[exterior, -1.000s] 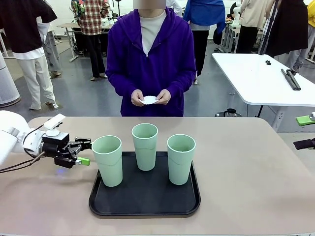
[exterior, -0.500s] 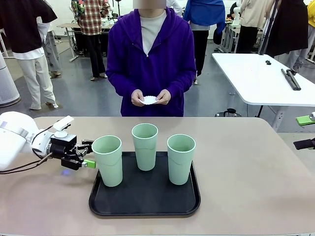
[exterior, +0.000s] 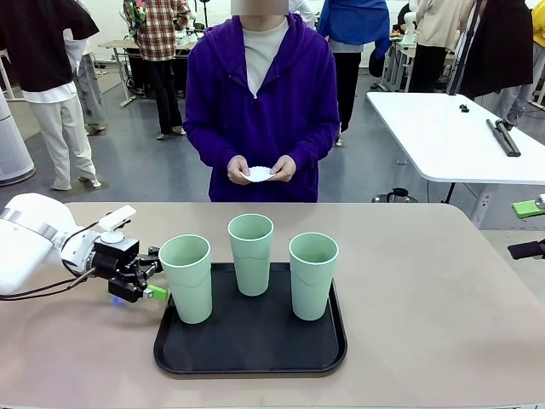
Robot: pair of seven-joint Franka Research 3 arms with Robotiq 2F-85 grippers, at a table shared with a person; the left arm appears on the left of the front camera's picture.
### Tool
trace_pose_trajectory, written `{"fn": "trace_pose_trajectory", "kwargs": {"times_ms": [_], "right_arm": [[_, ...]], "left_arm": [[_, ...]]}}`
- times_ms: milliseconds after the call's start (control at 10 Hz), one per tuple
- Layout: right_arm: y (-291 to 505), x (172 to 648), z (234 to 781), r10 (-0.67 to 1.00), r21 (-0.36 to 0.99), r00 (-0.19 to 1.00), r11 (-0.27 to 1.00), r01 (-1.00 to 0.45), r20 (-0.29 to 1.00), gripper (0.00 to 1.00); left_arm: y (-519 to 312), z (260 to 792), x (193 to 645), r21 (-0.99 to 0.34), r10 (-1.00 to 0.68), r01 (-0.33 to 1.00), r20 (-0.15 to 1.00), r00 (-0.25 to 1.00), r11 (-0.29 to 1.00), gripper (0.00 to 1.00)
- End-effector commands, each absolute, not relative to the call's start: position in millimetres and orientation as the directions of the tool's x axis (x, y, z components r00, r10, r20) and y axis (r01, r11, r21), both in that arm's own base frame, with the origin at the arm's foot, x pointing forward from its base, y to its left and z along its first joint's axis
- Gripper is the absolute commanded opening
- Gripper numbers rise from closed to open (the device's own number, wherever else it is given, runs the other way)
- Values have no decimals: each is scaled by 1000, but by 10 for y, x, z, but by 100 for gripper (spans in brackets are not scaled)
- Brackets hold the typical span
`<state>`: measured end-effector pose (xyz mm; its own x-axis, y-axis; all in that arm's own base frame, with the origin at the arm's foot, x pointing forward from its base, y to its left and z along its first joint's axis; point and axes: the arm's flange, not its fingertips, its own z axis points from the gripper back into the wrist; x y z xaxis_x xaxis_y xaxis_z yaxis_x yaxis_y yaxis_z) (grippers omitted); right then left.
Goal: Place coasters on the table and set cups on them.
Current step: Pick up one Reusable plastic cup and place it on a coaster set by the human.
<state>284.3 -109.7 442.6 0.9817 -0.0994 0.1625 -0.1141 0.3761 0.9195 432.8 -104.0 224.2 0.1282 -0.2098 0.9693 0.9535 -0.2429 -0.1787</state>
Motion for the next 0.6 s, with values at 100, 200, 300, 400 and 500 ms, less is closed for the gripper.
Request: {"fn": "trace_pose_trajectory", "kwargs": {"times_ms": [100, 200, 300, 400, 500], "right_arm": [[-1095, 2846, 4425, -98, 921, 982, 372, -116, 163, 100], [-1095, 2846, 4425, -98, 921, 982, 372, -116, 163, 100], [-1095, 2846, 4425, -98, 921, 982, 372, -116, 163, 100], [-1095, 2846, 4425, -98, 921, 982, 372, -116, 163, 100], [-1095, 2846, 4425, -98, 921, 982, 372, -116, 163, 100]], "left_arm": [[-1135, 2238, 4322, -185, -230, 938, 966, 119, -292, 100], [-1182, 2241, 4332, -175, -229, 940, 967, 109, -294, 100], [-1234, 2246, 4339, -168, -231, 938, 968, 99, -303, 100], [-1309, 2241, 4345, -171, -237, 935, 967, 98, -312, 100], [-1382, 2234, 4350, -173, -244, 931, 965, 96, -320, 100]]}}
